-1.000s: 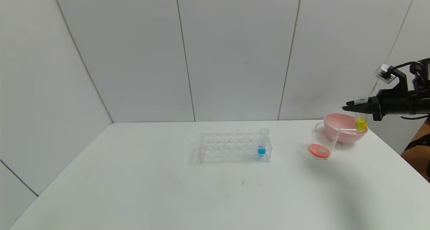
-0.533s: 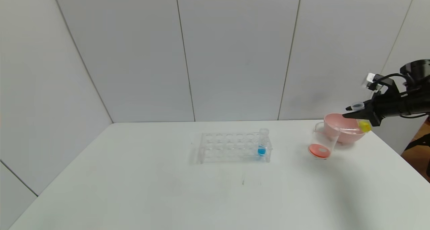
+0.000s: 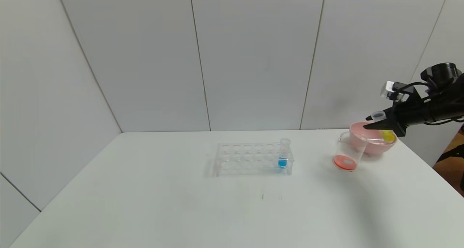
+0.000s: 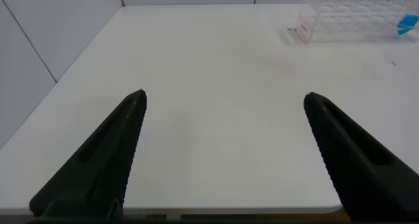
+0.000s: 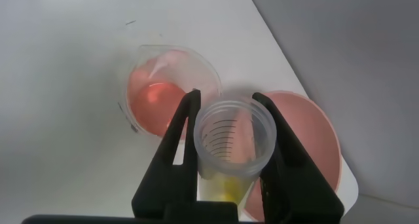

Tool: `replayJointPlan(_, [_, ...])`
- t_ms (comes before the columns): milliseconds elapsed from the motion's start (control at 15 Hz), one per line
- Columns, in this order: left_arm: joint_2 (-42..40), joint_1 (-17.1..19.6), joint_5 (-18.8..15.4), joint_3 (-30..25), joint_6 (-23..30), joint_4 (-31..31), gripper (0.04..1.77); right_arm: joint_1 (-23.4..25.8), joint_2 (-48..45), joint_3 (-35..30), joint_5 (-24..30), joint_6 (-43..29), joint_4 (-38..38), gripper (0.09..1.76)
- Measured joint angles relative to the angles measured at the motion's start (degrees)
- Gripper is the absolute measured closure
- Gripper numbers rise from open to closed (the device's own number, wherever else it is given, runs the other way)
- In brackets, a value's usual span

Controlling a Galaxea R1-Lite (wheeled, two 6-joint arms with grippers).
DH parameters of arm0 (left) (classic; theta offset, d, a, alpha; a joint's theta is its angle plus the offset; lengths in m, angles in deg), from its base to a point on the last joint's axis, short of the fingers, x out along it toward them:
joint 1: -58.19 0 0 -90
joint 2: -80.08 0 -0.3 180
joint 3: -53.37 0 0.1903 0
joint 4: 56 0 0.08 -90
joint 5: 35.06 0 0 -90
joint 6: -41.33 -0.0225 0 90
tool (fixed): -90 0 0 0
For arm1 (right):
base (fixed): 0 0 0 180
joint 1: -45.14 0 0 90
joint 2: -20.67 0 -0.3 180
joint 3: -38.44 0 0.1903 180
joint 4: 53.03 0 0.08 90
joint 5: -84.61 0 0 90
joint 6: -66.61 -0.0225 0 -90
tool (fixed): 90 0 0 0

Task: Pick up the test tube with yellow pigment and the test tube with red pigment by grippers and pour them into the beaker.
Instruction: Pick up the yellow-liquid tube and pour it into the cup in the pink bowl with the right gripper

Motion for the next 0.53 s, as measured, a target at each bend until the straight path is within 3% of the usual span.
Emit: replayJointPlan(533, [0.00, 0.00, -0.02, 0.00, 0.00, -0.02, 0.09, -2.21, 1.11, 1.71, -0.18, 7.19, 0.20, 1.26])
